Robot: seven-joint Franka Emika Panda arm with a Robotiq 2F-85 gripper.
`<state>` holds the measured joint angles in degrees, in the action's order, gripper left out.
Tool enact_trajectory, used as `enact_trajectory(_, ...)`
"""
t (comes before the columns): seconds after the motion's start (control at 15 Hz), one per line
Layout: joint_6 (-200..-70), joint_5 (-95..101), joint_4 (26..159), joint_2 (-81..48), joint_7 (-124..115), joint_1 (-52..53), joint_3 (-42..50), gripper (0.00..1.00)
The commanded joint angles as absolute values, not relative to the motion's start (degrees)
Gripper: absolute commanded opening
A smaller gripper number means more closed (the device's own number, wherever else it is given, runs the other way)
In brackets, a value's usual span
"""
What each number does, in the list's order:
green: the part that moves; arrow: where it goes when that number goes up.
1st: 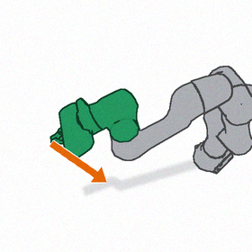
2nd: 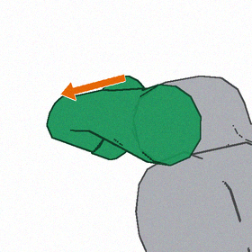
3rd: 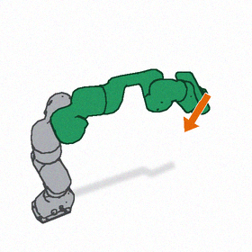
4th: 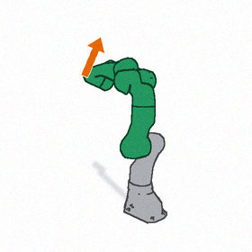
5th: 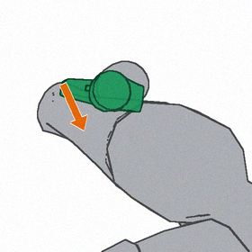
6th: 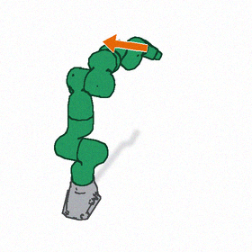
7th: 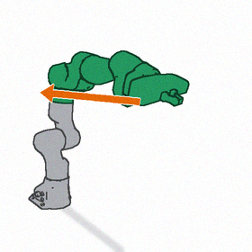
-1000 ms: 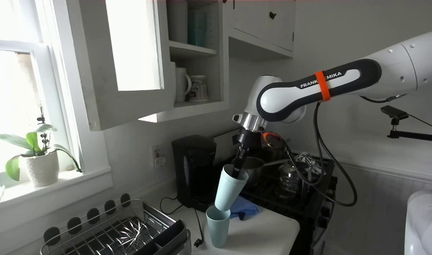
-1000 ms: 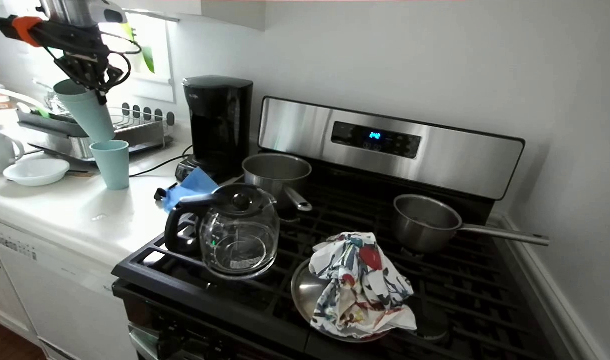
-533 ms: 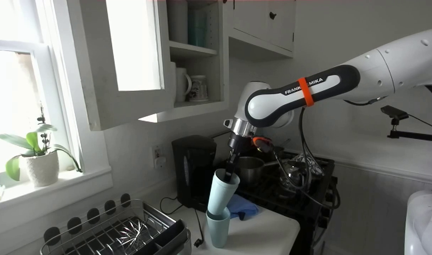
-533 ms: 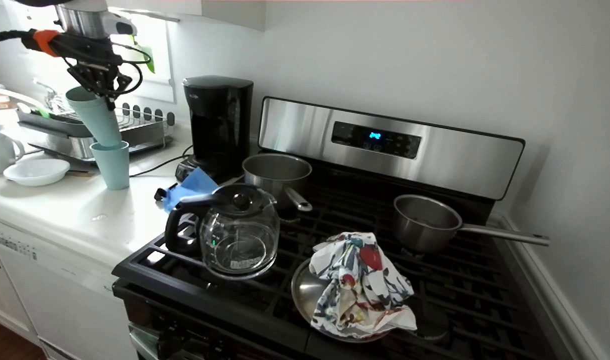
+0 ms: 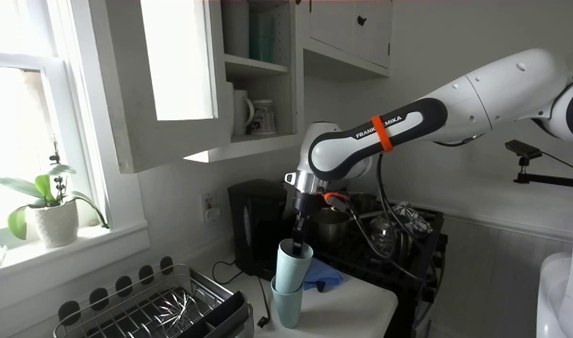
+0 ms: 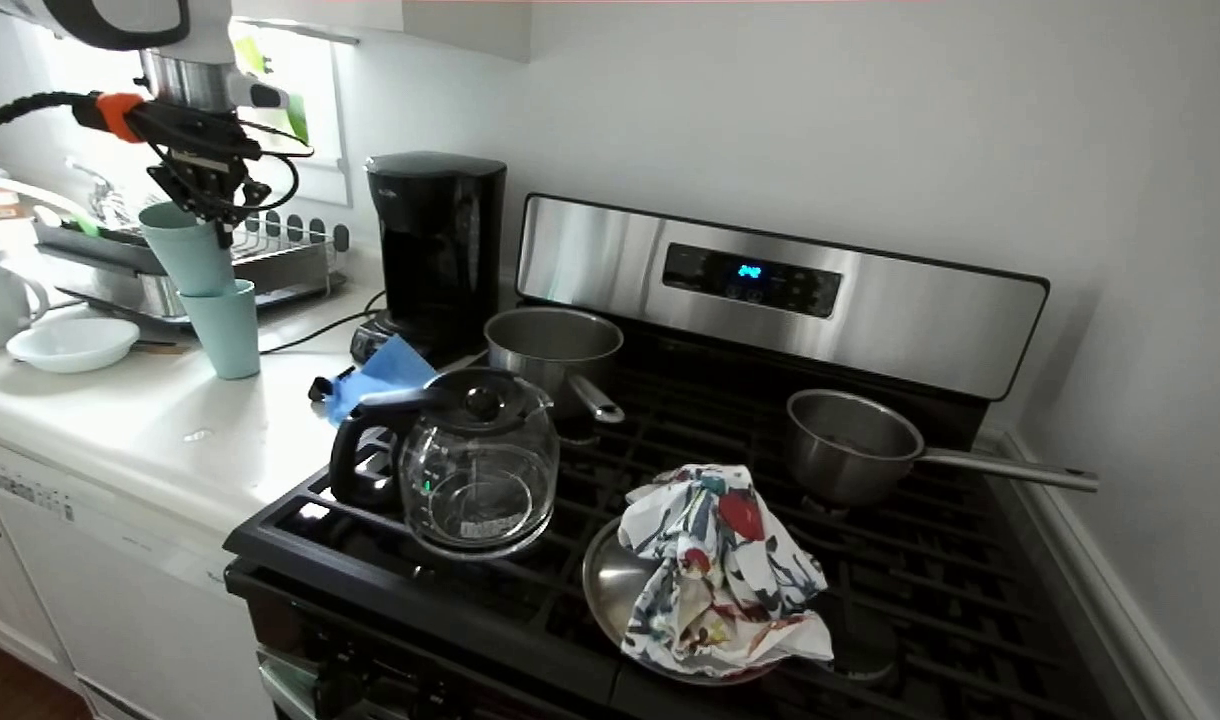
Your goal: Stack all the blue cups on the kitchen counter together, pick up the stacked blue cups and put them on the bottom shelf of the top open cabinet
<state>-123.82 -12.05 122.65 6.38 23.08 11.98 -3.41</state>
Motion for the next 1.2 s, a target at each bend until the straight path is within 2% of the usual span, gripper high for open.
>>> enact_trajectory(0.0, -119.91, -9.14, 119.82, 3.8, 20.91, 10.52, -4.79, 0.02)
enact_trajectory(0.6, -121.24, -5.73, 119.62, 1.97, 20.5, 9.86, -5.52, 0.02)
enact_trajectory(0.67, -121.63, -5.81, 119.6, 1.74, 20.45, 9.91, -5.7, 0.12)
enact_trajectory(0.73, -121.75, -5.54, 119.66, 1.53, 20.28, 9.9, -5.85, 0.33)
enact_trajectory(0.93, -121.73, -5.47, 119.82, 1.15, 19.93, 9.71, -6.0, 0.43)
enact_trajectory(1.13, -122.59, -5.71, 120.36, 0.73, 19.8, 9.49, -5.89, 0.63)
